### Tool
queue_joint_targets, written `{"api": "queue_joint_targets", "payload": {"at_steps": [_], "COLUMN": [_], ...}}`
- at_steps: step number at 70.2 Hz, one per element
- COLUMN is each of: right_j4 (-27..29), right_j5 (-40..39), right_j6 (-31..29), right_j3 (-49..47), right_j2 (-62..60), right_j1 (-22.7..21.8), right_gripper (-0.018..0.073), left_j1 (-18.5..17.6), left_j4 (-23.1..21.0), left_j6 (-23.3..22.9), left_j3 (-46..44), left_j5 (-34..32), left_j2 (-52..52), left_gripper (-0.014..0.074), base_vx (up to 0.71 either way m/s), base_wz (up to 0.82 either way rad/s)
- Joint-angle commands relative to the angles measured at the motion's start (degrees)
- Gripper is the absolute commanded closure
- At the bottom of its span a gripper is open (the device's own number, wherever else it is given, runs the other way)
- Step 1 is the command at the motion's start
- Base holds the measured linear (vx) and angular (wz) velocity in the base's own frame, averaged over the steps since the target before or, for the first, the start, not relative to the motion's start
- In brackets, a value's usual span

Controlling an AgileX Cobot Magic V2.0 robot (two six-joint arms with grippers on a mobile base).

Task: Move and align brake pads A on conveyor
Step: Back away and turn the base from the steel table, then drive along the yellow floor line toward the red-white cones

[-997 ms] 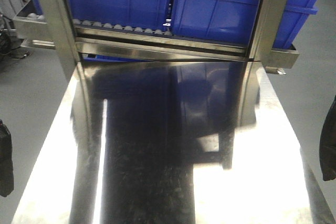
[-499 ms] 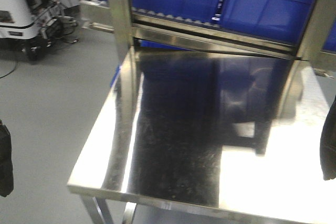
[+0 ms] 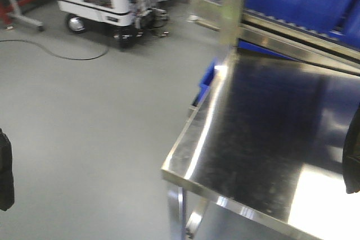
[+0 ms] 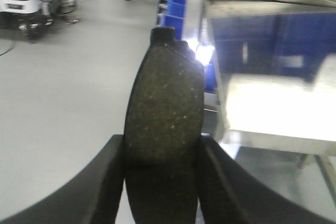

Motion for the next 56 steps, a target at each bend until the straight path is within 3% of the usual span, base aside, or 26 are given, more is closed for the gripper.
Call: {"api": "queue_joint_targets", "payload": {"at_steps": [1, 56], "right_j4": [-0.57, -0.57], "right_j5": [-5.59, -5.59], "right_j6": [-0.50, -0.50], "right_j3": [-1.66, -1.66], "right_j2": [0.30, 0.30], "right_j1": [-0.07, -0.07], "right_gripper": [0.0562, 0.0562], "left_j1": [-0.40, -0.40], "left_j4": [0.25, 0.25], "left_j6": [-0.06, -0.06], "left_j3": [-1.75, -1.75], "left_j5": [-5.20, -5.20], "left_j2": [0.33, 0.33], "left_gripper": [0.0443, 0.0443], "base_vx": [-0.03, 0.04], "base_wz": [0.70, 0.64]}}
